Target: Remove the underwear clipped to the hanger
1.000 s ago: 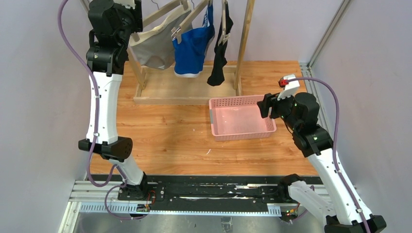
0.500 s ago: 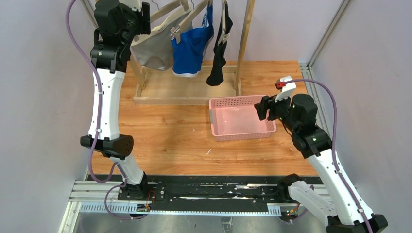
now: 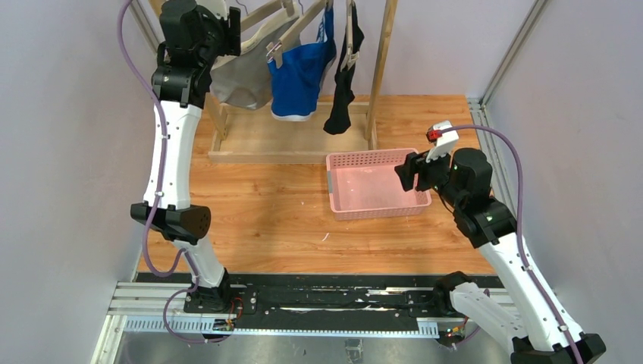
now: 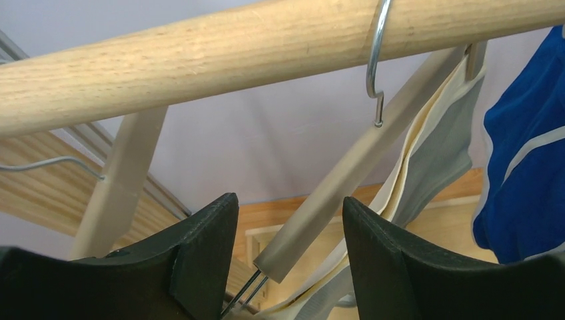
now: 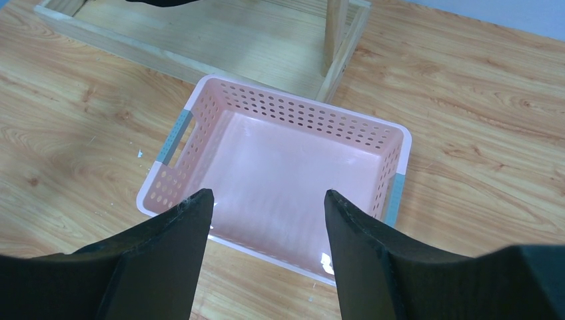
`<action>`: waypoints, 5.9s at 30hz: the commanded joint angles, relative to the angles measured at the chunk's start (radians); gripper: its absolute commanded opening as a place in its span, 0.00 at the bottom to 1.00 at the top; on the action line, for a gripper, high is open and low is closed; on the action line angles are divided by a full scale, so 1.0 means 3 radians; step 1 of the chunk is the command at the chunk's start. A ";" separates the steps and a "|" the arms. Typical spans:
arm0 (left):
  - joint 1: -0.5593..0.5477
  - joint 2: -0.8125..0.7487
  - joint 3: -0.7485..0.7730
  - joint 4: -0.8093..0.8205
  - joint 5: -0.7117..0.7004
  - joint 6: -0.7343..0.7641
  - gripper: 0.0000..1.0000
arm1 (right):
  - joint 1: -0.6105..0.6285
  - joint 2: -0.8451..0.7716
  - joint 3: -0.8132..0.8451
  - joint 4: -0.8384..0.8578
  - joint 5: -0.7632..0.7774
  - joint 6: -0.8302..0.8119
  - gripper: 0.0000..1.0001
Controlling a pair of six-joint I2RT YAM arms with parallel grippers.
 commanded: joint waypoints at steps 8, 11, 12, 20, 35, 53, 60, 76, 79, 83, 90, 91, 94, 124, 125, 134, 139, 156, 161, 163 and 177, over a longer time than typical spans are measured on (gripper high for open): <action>0.0029 0.0066 -0.0063 0.0142 0.0093 -0.0050 0.64 | 0.0077 0.0021 -0.0062 -0.0019 -0.0078 0.0019 0.63; 0.0029 0.0048 -0.0094 0.0207 0.0144 -0.0086 0.63 | 0.0102 0.0065 -0.0062 -0.0006 -0.0107 0.0030 0.63; 0.0029 0.0041 -0.0111 0.0232 0.0162 -0.0097 0.64 | 0.0118 0.0076 -0.0068 0.0000 -0.0114 0.0036 0.63; 0.0029 -0.0001 -0.0235 0.0477 0.0263 -0.0197 0.61 | 0.0293 0.0162 -0.0103 0.0073 -0.0113 0.0073 0.63; 0.0029 0.0023 -0.0231 0.0481 0.0369 -0.0282 0.39 | 0.0575 0.0297 -0.0084 0.0100 0.0047 0.0078 0.61; 0.0029 0.0007 -0.0304 0.0450 0.0575 -0.0407 0.04 | 0.0665 0.0254 -0.0123 0.0087 0.0147 0.0045 0.61; 0.0029 -0.0047 -0.0409 0.0627 0.0582 -0.0370 0.00 | 0.0671 0.0254 -0.0173 0.0089 0.0178 0.0044 0.61; 0.0029 -0.0408 -0.0769 0.1249 0.0500 -0.0373 0.00 | 0.0705 0.0344 -0.0279 0.0215 0.0189 0.0062 0.60; 0.0029 -0.0419 -0.0746 0.1327 0.0549 -0.0418 0.00 | 0.0705 0.0341 -0.0314 0.0252 0.0195 0.0067 0.60; 0.0029 -0.0389 -0.0627 0.1316 0.0538 -0.0481 0.00 | 0.0707 0.0357 -0.0322 0.0236 0.0194 0.0062 0.60; 0.0029 -0.0559 -0.0785 0.1137 0.0516 -0.0446 0.00 | 0.0711 0.0318 -0.0378 0.0229 0.0225 0.0052 0.60; 0.0029 -0.0610 -0.0857 0.1104 0.0511 -0.0417 0.00 | 0.0709 0.0316 -0.0382 0.0235 0.0225 0.0052 0.60; 0.0029 -0.0793 -0.1100 0.0993 0.0517 -0.0331 0.00 | 0.0711 0.0320 -0.0389 0.0261 0.0238 0.0062 0.60; -0.0380 -0.2759 -0.3806 -0.0746 -0.0071 -0.0719 0.00 | 0.0710 0.1043 0.0143 0.0727 0.0187 0.0143 0.63; -0.0385 -0.2782 -0.3811 -0.0853 -0.0108 -0.0741 0.00 | 0.0710 0.1095 0.0184 0.0732 0.0145 0.0149 0.63; -0.0387 -0.3085 -0.3822 -0.0977 0.0252 -0.0881 0.00 | 0.0709 0.1416 0.0562 0.0773 -0.0121 0.0085 0.63; -0.0391 -0.3226 -0.3831 -0.0974 0.1324 -0.0709 0.00 | 0.0711 0.1586 0.0772 0.0670 -0.0201 -0.0087 0.66; -0.0391 -0.3546 -0.4309 -0.0733 0.2635 0.0404 0.00 | -0.0126 0.1841 0.0847 0.1446 -0.3309 0.0402 0.79; -0.0391 -0.3526 -0.4445 -0.0345 0.2993 0.0551 0.00 | -0.0080 0.1909 0.0884 0.1726 -0.3557 0.0618 0.79; -0.0391 -0.3476 -0.4511 -0.0055 0.3129 0.0502 0.00 | -0.0040 0.1916 0.0896 0.1775 -0.3657 0.0650 0.79; -0.0391 -0.3177 -0.4323 0.0199 0.3212 0.0362 0.00 | 0.0167 0.1895 0.0911 0.1294 -0.3590 0.0209 0.79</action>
